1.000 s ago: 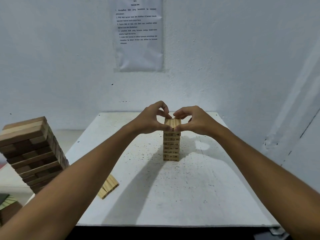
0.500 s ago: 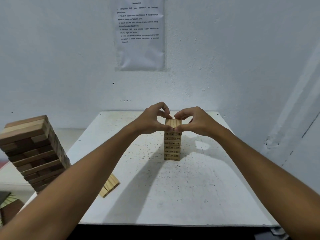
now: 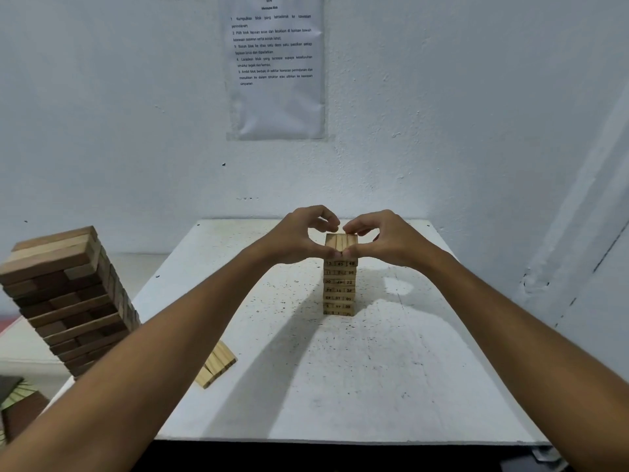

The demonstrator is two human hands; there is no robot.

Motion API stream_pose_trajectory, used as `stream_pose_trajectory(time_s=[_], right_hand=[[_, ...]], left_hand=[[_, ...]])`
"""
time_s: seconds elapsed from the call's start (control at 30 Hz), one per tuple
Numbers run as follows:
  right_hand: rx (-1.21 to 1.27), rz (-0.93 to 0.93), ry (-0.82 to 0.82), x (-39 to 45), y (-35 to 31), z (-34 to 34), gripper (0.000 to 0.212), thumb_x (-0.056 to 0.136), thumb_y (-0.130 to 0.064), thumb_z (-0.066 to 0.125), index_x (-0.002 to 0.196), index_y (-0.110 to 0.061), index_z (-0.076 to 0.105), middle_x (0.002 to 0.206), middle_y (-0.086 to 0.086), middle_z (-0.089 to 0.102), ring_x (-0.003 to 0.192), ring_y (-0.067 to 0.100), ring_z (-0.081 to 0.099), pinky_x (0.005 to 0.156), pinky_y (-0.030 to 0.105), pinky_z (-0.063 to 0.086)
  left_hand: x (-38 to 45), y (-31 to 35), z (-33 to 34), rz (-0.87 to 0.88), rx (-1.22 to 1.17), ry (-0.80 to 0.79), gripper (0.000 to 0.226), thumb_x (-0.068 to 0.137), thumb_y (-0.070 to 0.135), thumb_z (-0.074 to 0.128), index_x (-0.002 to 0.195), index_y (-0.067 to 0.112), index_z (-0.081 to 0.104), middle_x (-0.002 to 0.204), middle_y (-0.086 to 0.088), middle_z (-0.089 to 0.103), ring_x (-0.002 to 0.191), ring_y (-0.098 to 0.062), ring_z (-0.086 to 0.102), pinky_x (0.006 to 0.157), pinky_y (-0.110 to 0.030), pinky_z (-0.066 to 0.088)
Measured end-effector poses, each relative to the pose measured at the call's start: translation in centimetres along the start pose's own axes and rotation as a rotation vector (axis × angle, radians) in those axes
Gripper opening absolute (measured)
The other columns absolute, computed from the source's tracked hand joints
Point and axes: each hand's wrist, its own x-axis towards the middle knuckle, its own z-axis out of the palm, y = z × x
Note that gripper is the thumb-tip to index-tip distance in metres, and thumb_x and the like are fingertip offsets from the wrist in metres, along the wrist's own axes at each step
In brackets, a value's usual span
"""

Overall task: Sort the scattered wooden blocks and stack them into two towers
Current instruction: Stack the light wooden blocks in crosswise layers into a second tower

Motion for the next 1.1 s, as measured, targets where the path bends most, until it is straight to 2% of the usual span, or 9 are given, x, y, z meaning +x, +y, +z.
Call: stream_pose_trajectory(time_s=[0.17, 0.33, 0.47, 0.53, 0.7, 0.8, 0.9, 1.0, 1.1], right_hand=[[0.030, 0.027, 0.050, -0.1, -0.2, -0.3, 0.032, 0.084, -0.037, 0.072, 0.110, -0.020, 0.070, 0.110, -0.011, 0.067, 0.102, 0.003, 0.059, 0.076, 0.021, 0.041], [0.061, -0.044, 0.231, -1.0, -1.7, -0.2, 0.018, 0.086, -0.027, 0.071, 0.103, -0.021, 0.071, 0.097, -0.019, 0.064, 0.094, -0.001, 0.059, 0.073, 0.021, 0.038], [0.106, -0.203, 0.309, -2.3, -4.6, 1.1, 0.014, 0.083, -0.019, 0.070, 0.096, -0.022, 0.070, 0.098, -0.014, 0.066, 0.086, 0.000, 0.060, 0.064, 0.016, 0.041], [0.149, -0.262, 0.272, -2.8, -6.1, 2.7, 0.015, 0.079, -0.022, 0.067, 0.094, -0.022, 0.070, 0.098, -0.010, 0.068, 0.086, 0.004, 0.061, 0.061, 0.016, 0.042], [0.196, -0.273, 0.098, -3.2, -7.5, 8.5, 0.015, 0.083, -0.013, 0.070, 0.098, -0.018, 0.071, 0.094, -0.016, 0.067, 0.080, 0.000, 0.062, 0.062, 0.011, 0.040], [0.154, -0.252, -0.086, -3.0, -6.9, 12.6, 0.020, 0.085, -0.017, 0.069, 0.104, -0.020, 0.071, 0.101, -0.014, 0.068, 0.088, 0.002, 0.062, 0.068, 0.009, 0.038], [0.085, -0.248, -0.290, -3.1, -6.5, 16.3, 0.028, 0.084, -0.018, 0.069, 0.112, -0.021, 0.068, 0.109, -0.014, 0.063, 0.096, 0.000, 0.058, 0.073, 0.010, 0.037], [0.032, -0.281, -0.430, -3.4, -6.9, 18.9, 0.042, 0.080, -0.030, 0.063, 0.120, -0.019, 0.065, 0.123, -0.006, 0.060, 0.112, 0.005, 0.054, 0.090, 0.019, 0.042], [-0.009, -0.255, -0.497, -3.5, -7.6, 20.1, 0.062, 0.073, -0.035, 0.056, 0.133, -0.021, 0.058, 0.141, -0.003, 0.050, 0.130, 0.007, 0.041, 0.106, 0.019, 0.031]], left_hand=[[-0.4, 0.2, -0.3, 0.022, 0.004, 0.045, 0.041, 0.078, 0.033, 0.079, 0.113, 0.023, 0.060, 0.115, 0.009, 0.065, 0.108, -0.003, 0.058, 0.071, -0.001, 0.039], [-1.8, 0.1, -0.8, 0.019, -0.019, 0.191, 0.027, 0.088, 0.035, 0.069, 0.109, 0.018, 0.065, 0.110, 0.006, 0.067, 0.107, -0.008, 0.061, 0.079, -0.022, 0.046], [-5.1, 0.0, -1.3, 0.006, -0.001, 0.283, 0.023, 0.088, 0.030, 0.069, 0.109, 0.020, 0.064, 0.109, 0.011, 0.065, 0.109, -0.004, 0.059, 0.087, -0.025, 0.048], [-7.4, -0.4, -1.6, -0.012, 0.024, 0.310, 0.022, 0.089, 0.030, 0.068, 0.109, 0.021, 0.064, 0.109, 0.014, 0.065, 0.109, -0.002, 0.058, 0.090, -0.025, 0.048], [-13.8, -2.4, -1.5, -0.111, 0.077, 0.321, 0.025, 0.089, 0.026, 0.069, 0.113, 0.019, 0.065, 0.111, 0.014, 0.065, 0.110, -0.003, 0.058, 0.095, -0.027, 0.048], [-18.0, -4.2, -0.7, -0.175, 0.136, 0.312, 0.033, 0.085, 0.032, 0.071, 0.115, 0.018, 0.066, 0.114, 0.009, 0.067, 0.111, -0.005, 0.059, 0.097, -0.029, 0.048], [-21.6, -5.5, 0.1, -0.161, 0.342, 0.281, 0.044, 0.081, 0.046, 0.059, 0.113, 0.017, 0.069, 0.112, 0.005, 0.068, 0.109, -0.009, 0.056, 0.092, -0.030, 0.049], [-23.8, -6.1, 1.2, -0.135, 0.504, 0.288, 0.041, 0.082, 0.042, 0.054, 0.101, 0.012, 0.074, 0.103, 0.002, 0.071, 0.102, -0.016, 0.053, 0.082, -0.024, 0.046], [-24.5, -6.6, 2.3, -0.130, 0.627, 0.349, 0.038, 0.081, 0.042, 0.051, 0.086, 0.011, 0.074, 0.093, 0.001, 0.071, 0.090, -0.020, 0.054, 0.075, -0.019, 0.038]])
